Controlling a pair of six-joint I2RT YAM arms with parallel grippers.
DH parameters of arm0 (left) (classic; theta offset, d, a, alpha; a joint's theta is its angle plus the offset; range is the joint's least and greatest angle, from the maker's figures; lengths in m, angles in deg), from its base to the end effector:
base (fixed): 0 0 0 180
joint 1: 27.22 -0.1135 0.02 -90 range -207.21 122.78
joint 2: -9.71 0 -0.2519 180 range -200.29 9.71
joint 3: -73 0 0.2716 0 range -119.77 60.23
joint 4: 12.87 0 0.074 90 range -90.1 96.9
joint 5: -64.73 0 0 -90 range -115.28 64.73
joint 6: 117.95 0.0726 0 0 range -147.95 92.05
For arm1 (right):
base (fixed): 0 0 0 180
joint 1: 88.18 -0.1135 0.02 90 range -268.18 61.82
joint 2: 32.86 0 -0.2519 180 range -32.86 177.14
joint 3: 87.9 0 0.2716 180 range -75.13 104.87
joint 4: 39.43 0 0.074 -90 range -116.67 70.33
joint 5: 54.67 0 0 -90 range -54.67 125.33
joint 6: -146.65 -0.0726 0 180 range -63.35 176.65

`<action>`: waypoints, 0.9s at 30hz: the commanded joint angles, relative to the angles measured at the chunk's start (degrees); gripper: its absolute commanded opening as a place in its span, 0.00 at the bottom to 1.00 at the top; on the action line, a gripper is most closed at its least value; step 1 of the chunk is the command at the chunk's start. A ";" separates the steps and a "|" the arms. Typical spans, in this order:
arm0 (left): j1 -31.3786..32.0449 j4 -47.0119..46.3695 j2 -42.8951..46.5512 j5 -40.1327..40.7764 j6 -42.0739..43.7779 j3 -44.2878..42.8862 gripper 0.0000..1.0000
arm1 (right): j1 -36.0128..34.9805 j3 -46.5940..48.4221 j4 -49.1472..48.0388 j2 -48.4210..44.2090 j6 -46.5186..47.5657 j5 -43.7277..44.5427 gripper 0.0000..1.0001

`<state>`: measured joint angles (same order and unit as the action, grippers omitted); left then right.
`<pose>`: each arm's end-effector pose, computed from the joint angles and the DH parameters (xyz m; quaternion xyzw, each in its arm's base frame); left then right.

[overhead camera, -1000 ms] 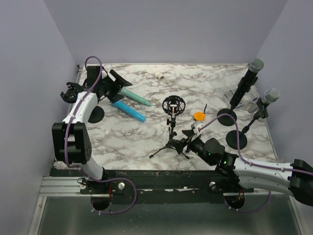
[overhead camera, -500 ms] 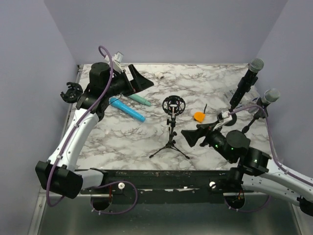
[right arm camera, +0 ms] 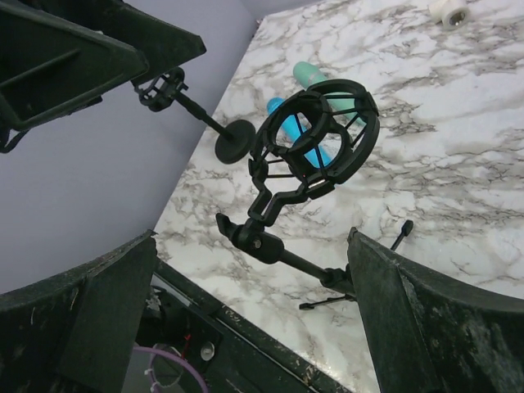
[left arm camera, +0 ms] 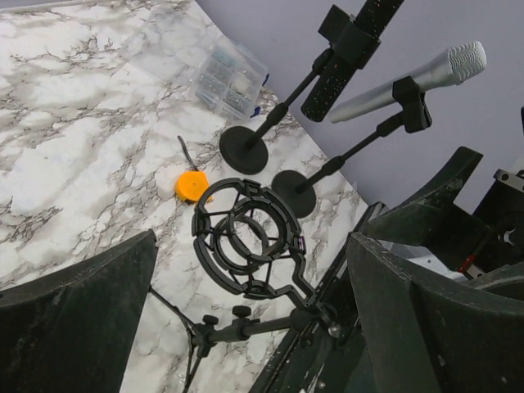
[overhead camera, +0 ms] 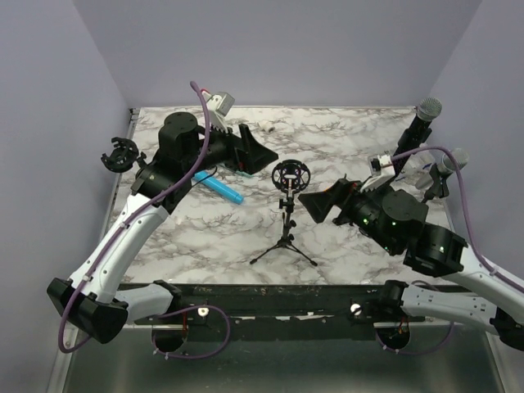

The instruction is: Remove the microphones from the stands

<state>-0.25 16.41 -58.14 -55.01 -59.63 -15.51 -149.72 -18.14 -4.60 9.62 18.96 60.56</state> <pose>0.2641 -0.1748 0.4221 0.1371 0.7391 -0.4783 0.4541 0.1292 0.1735 0.3897 -0.0108 0.7479 0.3834 0.5418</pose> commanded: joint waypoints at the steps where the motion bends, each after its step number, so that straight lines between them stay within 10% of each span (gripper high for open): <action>1: 2.66 -0.52 2.30 4.11 5.42 0.51 0.97 | -0.32 3.43 3.23 4.61 -1.43 -0.59 1.00; 11: 4.62 -0.12 2.42 5.12 6.37 0.60 0.97 | 1.26 0.97 1.63 9.02 -4.17 -3.00 1.00; 27: 7.03 0.71 1.67 6.38 7.51 0.49 0.97 | 18.22 -6.67 -10.83 9.35 -10.10 -32.18 1.00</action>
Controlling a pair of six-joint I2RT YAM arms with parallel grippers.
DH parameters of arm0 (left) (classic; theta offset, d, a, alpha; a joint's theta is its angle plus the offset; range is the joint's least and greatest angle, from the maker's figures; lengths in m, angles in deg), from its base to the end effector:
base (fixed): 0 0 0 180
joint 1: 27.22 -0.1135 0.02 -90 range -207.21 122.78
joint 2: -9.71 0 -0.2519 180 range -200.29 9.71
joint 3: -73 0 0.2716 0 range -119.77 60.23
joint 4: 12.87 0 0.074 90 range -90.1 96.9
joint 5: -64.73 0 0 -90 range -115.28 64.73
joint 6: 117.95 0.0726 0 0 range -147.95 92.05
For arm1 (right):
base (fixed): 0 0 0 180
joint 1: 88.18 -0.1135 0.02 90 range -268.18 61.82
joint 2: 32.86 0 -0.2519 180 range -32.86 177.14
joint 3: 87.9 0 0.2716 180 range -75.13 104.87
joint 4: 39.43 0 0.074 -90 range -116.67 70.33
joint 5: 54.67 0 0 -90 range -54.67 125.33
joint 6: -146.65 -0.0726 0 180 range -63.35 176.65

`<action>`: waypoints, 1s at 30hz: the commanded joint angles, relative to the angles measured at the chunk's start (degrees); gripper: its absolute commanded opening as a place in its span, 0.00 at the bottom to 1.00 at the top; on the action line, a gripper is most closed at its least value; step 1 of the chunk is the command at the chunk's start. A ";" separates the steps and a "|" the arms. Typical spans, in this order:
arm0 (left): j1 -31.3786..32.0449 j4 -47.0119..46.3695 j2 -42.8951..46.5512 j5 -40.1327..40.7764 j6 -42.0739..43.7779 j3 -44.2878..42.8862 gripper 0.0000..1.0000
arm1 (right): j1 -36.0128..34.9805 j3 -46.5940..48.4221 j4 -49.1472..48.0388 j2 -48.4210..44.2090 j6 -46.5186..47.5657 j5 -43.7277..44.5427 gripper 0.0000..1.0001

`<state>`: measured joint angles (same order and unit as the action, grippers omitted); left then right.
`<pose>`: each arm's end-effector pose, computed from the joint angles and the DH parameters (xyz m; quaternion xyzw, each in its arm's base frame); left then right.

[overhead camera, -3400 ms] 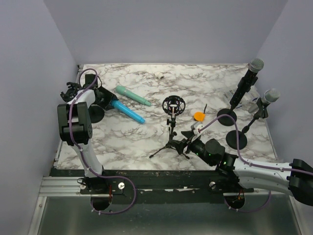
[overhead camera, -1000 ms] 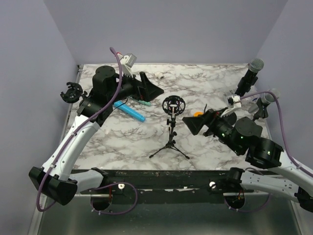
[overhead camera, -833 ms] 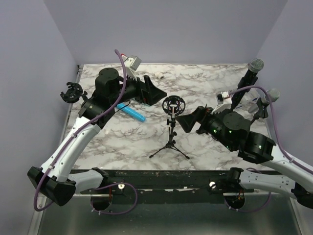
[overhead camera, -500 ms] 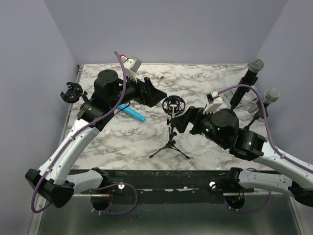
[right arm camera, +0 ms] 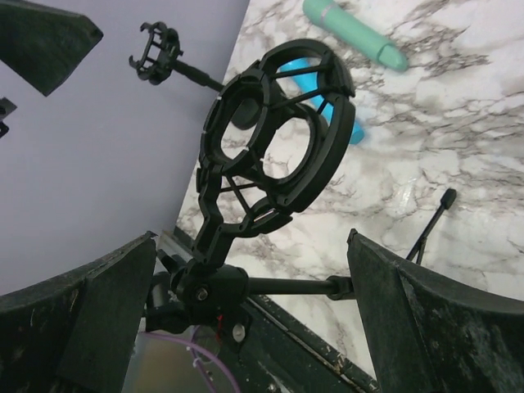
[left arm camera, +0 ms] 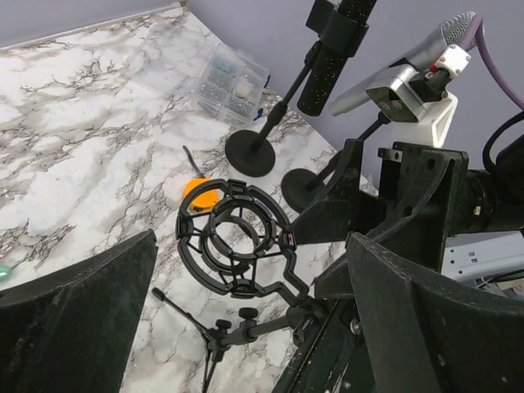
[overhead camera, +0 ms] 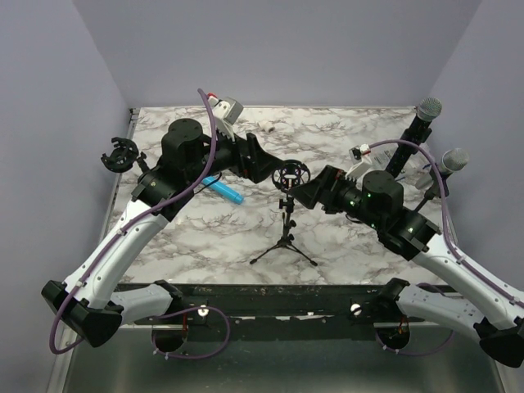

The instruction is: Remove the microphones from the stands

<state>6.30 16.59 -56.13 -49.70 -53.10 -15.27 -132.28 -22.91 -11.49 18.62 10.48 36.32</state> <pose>0.2394 -0.1946 0.4298 0.1932 0.7200 -0.4554 0.4868 0.1942 0.1864 0.3375 0.0196 0.7901 0.4294 0.4370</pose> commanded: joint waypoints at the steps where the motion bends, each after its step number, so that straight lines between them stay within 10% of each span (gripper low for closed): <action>1: 0.49 0.54 -0.34 1.12 0.97 0.19 0.97 | 0.90 -2.43 -4.48 0.32 -1.93 -8.52 1.00; 30: 0.58 0.73 -1.20 0.87 0.80 0.23 0.97 | 3.32 -15.87 -10.03 0.67 -3.06 -10.41 0.98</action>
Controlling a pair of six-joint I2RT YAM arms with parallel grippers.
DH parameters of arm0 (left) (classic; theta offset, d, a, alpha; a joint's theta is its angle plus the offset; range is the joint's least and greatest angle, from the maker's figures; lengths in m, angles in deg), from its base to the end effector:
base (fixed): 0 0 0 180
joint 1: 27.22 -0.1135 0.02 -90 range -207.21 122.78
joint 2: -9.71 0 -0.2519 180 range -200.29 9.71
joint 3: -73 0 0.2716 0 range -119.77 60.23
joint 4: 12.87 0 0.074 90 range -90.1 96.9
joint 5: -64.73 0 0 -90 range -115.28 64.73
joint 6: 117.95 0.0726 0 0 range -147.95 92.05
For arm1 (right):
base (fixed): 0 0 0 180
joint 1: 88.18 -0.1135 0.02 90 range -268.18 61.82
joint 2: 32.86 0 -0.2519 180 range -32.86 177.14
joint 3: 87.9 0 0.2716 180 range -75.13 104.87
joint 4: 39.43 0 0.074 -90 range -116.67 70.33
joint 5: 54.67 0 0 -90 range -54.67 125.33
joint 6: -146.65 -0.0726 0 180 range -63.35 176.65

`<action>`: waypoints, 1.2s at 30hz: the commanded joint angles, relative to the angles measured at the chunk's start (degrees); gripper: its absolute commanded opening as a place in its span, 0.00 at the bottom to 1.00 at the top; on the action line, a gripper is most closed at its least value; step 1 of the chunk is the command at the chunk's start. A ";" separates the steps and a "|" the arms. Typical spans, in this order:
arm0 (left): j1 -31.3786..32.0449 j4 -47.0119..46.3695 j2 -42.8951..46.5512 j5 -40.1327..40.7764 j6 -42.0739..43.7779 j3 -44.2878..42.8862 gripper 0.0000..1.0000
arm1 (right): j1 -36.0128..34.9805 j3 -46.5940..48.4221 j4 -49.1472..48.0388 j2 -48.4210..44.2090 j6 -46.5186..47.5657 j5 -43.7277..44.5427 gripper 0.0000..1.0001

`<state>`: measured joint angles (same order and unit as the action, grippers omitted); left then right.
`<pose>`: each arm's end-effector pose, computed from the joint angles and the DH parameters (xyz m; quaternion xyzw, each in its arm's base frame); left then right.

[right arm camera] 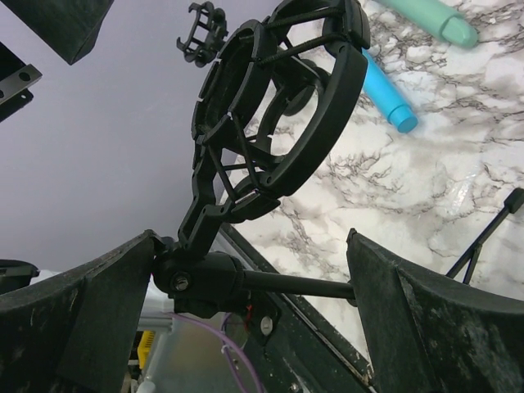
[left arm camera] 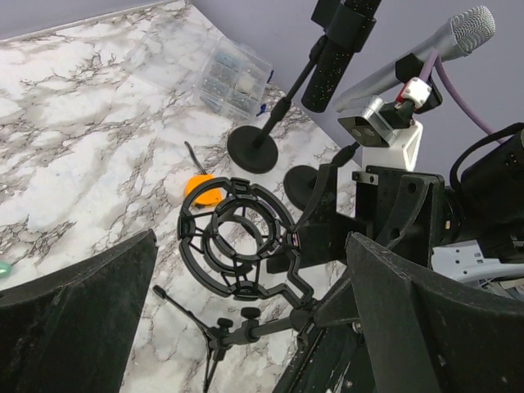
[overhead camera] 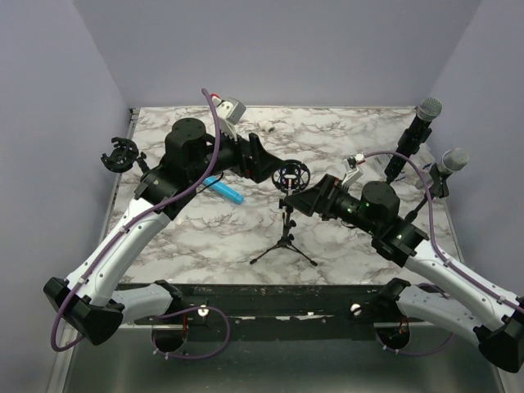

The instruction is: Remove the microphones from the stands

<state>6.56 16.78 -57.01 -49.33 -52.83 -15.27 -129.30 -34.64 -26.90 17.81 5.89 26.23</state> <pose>0.2428 -0.1980 0.4249 0.1935 0.7259 -0.4512 0.4817 0.1997 0.1896 0.2955 0.0133 0.7649 0.5030 0.4022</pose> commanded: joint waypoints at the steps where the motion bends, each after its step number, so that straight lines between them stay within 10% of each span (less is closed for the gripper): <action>1: 0.27 0.56 -0.27 0.48 0.54 0.19 0.97 | 0.35 -4.60 5.29 1.64 1.55 -0.10 0.98; 36: 0.72 0.40 -1.31 -0.07 0.21 0.36 0.97 | 0.34 -16.89 -0.34 3.90 2.86 -0.71 0.98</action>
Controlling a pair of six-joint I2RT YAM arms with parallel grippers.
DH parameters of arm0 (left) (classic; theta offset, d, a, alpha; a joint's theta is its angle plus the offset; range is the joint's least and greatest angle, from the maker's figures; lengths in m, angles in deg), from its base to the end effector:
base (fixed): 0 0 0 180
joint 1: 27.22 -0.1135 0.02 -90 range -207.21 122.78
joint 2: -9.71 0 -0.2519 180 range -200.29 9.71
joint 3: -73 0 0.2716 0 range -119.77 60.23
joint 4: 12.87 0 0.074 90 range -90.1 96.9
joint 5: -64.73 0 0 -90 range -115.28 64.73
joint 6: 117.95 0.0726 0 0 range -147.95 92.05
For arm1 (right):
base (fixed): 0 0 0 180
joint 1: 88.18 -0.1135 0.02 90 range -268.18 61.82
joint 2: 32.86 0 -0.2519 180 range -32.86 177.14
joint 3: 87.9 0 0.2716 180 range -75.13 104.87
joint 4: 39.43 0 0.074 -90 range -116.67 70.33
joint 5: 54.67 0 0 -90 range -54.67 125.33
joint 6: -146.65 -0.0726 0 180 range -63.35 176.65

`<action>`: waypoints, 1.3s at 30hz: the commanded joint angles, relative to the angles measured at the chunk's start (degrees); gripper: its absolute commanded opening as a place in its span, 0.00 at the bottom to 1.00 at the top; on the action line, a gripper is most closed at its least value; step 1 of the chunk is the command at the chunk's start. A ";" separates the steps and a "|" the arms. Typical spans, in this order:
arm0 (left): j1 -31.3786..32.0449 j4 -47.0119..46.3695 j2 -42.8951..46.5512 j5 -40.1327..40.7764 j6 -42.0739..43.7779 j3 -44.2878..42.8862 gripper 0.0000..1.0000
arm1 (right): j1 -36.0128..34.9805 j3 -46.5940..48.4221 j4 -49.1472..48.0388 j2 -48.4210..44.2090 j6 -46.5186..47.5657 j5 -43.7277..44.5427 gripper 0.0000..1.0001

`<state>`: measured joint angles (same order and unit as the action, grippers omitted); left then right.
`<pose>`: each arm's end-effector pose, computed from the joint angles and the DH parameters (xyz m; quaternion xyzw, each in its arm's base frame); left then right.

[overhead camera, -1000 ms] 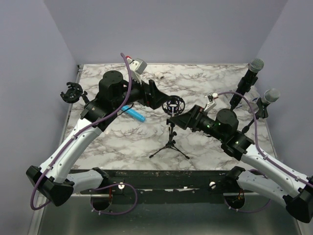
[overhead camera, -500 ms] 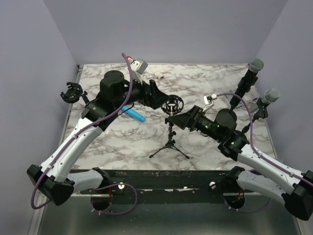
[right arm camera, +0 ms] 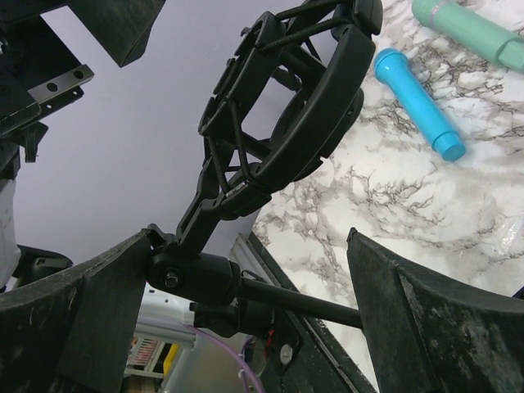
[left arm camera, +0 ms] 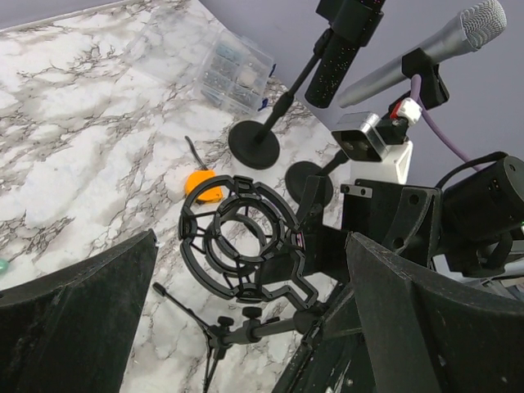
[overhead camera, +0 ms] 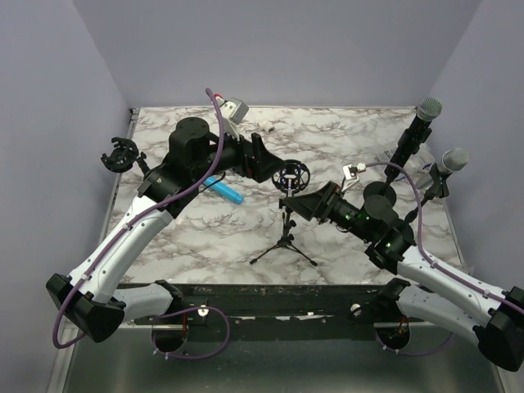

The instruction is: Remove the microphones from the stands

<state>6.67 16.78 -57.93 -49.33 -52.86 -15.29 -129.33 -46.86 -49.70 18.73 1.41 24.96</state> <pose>0.2465 -0.2013 0.4203 0.1932 0.7308 -0.4499 0.4756 0.1992 0.1914 0.2604 0.0233 0.7084 0.5664 0.4205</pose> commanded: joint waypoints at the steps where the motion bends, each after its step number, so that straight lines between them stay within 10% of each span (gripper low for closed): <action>1: 0.64 0.40 -0.41 -0.01 0.21 0.38 0.97 | 0.36 -4.03 22.86 2.27 7.76 0.44 1.00; 21: 5.15 0.83 11.88 11.96 2.59 9.86 0.95 | 0.37 18.94 44.82 -9.07 16.98 8.60 1.00; 30: 21.40 -9.41 19.36 24.59 -4.17 31.06 0.82 | 0.41 20.94 46.53 -12.89 19.10 8.53 1.00; 33: 31.33 -13.33 17.17 37.79 -2.81 33.99 0.67 | 0.36 20.60 48.85 -14.19 19.48 10.06 1.00; 39: 40.55 -21.79 9.23 56.98 -3.64 36.03 0.69 | 0.38 18.40 52.47 -20.50 17.87 11.98 1.00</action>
<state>43.57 5.33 -43.98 -10.90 -55.17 19.94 -129.30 -27.37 -1.63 2.60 19.33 33.64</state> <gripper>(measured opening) 0.688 0.999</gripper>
